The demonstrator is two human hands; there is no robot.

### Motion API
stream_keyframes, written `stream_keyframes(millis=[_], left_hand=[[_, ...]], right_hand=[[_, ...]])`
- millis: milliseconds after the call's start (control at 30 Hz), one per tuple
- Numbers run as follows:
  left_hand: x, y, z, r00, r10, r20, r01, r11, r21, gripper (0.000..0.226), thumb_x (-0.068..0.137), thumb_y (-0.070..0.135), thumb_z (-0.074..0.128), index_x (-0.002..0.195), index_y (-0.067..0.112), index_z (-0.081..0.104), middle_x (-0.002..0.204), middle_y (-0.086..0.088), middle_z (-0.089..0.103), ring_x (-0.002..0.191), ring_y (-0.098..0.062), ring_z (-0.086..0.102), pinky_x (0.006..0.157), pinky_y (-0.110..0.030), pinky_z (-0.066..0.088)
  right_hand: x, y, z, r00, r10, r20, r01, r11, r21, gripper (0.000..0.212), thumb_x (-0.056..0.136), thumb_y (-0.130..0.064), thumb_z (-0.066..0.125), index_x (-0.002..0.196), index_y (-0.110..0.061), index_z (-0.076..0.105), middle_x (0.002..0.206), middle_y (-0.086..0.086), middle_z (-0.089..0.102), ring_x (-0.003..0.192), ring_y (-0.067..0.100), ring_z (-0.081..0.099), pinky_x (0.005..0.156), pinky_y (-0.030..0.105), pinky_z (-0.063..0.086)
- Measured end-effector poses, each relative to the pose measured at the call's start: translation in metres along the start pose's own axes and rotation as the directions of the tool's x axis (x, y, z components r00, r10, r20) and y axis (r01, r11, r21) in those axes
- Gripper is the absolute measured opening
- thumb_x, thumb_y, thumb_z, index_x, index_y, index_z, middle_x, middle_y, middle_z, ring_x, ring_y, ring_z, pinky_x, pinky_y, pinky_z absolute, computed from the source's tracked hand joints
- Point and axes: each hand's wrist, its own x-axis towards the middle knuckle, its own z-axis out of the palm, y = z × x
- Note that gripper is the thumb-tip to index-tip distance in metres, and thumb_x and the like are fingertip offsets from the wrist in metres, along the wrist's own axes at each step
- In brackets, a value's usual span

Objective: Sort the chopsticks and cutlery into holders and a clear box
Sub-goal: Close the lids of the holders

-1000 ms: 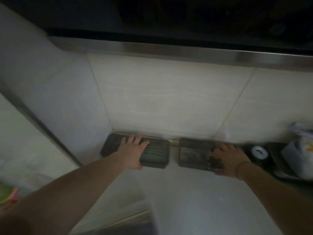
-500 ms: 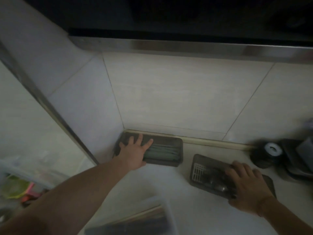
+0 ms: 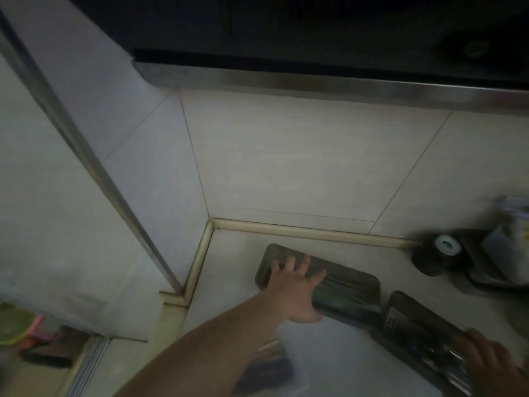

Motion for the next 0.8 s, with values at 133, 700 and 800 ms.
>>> stream_keyframes(millis=[133,700,800], left_hand=[[-0.025,0.016,0.002,0.996,0.081,-0.043,-0.086,0.988,-0.13,0.087,0.089,0.065,0.051,0.158,0.032,0.009,0.166,-0.003,-0.008,0.15,-0.035,-0.003,0.116,-0.064,-0.004],[-0.181,-0.035,0.098,0.976,-0.201,-0.083,0.196,0.978,-0.069,0.089,0.059,0.075,0.051,0.138,0.035,0.046,0.131,-0.004,0.054,0.09,-0.023,0.068,0.066,-0.04,0.057],[-0.167,-0.036,0.084,0.976,-0.196,-0.096,0.19,0.979,-0.073,0.103,0.066,0.065,0.066,0.151,0.039,0.015,0.155,-0.006,0.025,0.13,-0.032,0.041,0.103,-0.054,0.036]], right_hand=[[0.01,-0.075,-0.049,0.982,-0.185,-0.037,0.18,0.977,-0.113,0.099,0.048,-0.093,0.046,0.131,-0.038,0.048,0.147,0.006,0.039,0.128,0.04,0.043,0.107,0.053,0.013],[0.072,-0.26,-0.129,0.878,-0.477,-0.045,0.455,0.859,-0.234,0.095,0.063,-0.066,0.058,0.141,-0.032,0.016,0.149,0.005,0.02,0.134,0.028,0.028,0.108,0.051,0.024],[0.09,-0.243,-0.139,0.898,-0.439,-0.025,0.419,0.871,-0.255,0.098,0.066,-0.063,0.062,0.143,-0.03,0.013,0.15,0.006,0.02,0.136,0.028,0.027,0.108,0.049,0.028]])
